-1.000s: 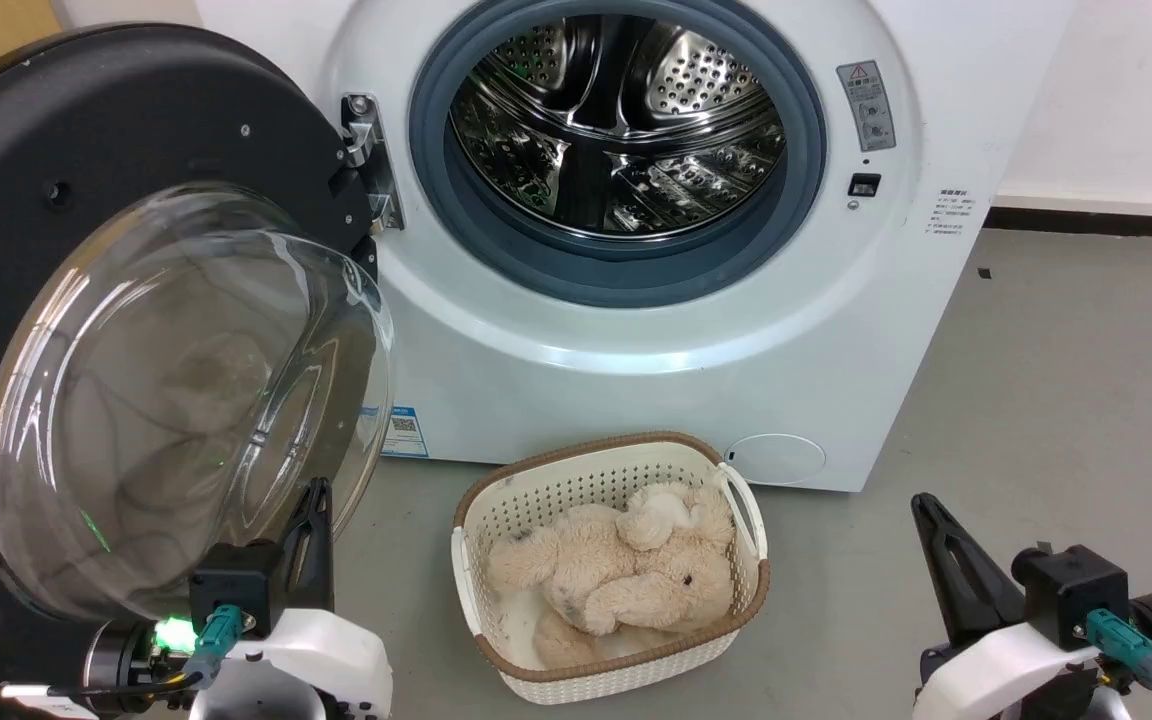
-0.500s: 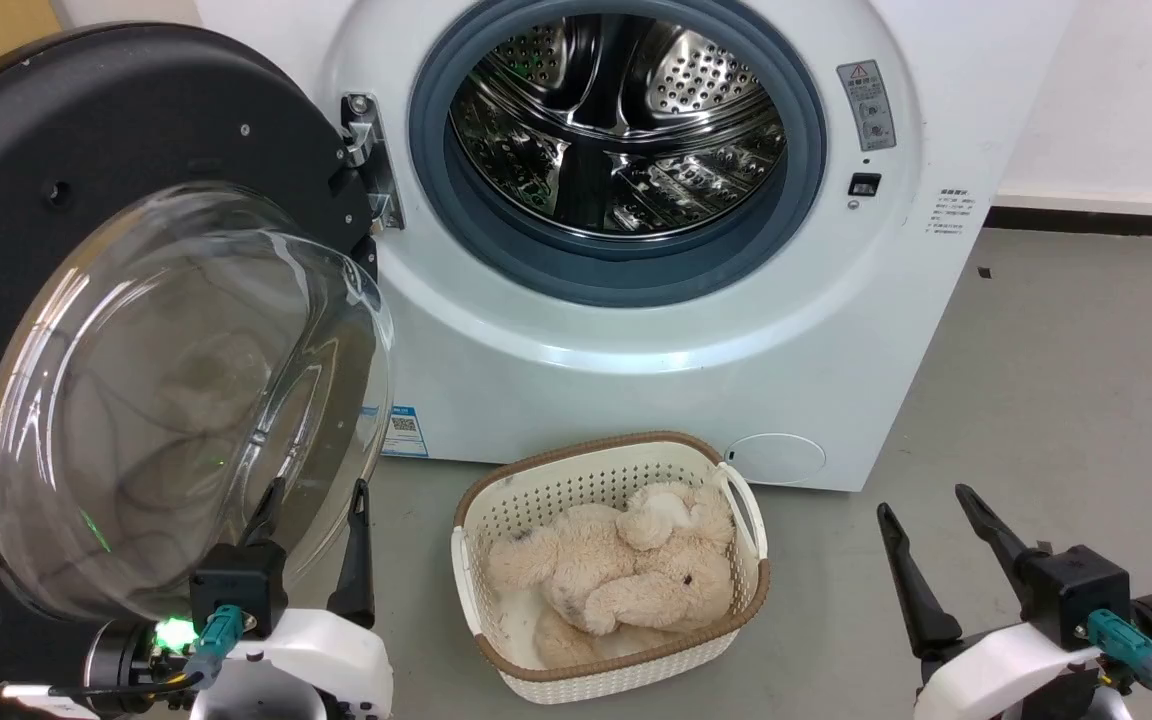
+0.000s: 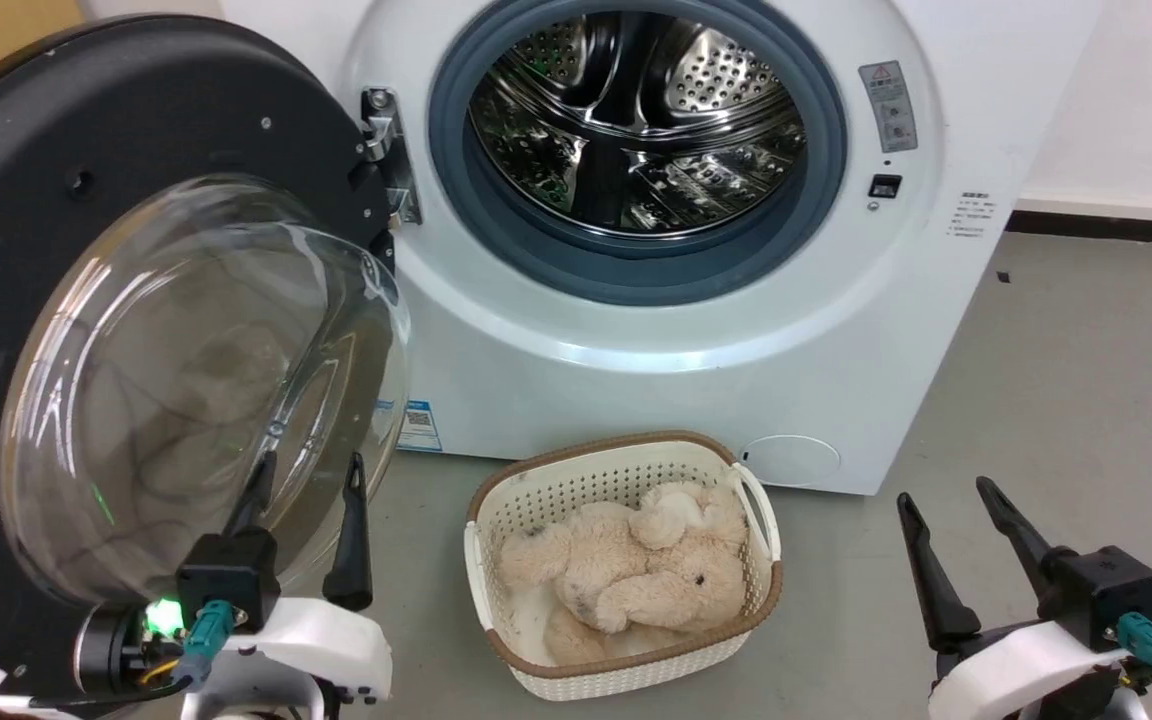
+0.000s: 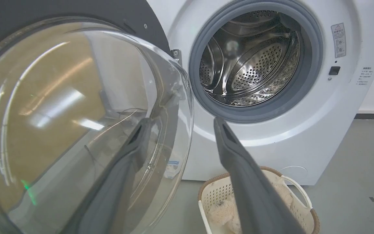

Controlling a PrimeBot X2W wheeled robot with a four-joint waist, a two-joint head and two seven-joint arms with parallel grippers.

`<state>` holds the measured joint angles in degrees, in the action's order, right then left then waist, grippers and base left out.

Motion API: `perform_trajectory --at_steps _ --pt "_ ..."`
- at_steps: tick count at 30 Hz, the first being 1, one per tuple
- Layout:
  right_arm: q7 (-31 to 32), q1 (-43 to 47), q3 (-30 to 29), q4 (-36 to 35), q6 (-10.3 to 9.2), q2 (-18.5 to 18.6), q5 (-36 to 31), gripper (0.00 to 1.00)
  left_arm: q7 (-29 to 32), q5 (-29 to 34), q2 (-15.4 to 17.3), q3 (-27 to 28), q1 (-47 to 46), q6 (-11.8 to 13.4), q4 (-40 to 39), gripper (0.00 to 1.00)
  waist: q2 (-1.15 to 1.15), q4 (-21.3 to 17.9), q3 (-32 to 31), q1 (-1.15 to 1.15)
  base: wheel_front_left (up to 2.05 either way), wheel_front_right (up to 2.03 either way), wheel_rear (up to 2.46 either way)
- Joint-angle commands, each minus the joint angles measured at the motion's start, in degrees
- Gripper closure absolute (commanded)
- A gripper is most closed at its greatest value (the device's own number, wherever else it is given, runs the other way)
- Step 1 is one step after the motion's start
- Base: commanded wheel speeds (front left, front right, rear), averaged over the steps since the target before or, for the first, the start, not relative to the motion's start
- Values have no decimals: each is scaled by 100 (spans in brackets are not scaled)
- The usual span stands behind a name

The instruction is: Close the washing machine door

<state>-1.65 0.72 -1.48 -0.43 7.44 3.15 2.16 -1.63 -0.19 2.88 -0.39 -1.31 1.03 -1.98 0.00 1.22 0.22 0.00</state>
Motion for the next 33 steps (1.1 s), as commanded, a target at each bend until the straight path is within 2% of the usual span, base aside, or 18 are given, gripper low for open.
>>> perform_trajectory --at_steps 1,17,27,28,31,33 --pt "-56 21 -25 -29 1 -4 103 0 -58 -14 27 1 -112 38 -113 0 0 46 1 0 0 0 0" --pt "-236 59 -79 -37 1 -7 241 0 -237 2 286 131 -613 41 -775 0 0 423 28 0 0 0 0" --pt "-355 73 -152 30 2 -9 338 0 -357 -176 517 491 -1096 27 -1163 0 0 772 79 0 0 0 0" --pt "-367 75 -162 34 2 -10 346 0 -369 -210 537 542 -1143 22 -1191 29 0 812 85 0 0 0 0" --pt "-403 75 -194 42 2 -10 370 0 -405 -340 577 720 -1296 8 -1273 100 0 937 107 0 0 0 0" --pt "-427 74 -212 49 2 -11 384 0 -428 -446 597 853 -1393 -8 -1313 100 0 1021 124 0 0 0 0"
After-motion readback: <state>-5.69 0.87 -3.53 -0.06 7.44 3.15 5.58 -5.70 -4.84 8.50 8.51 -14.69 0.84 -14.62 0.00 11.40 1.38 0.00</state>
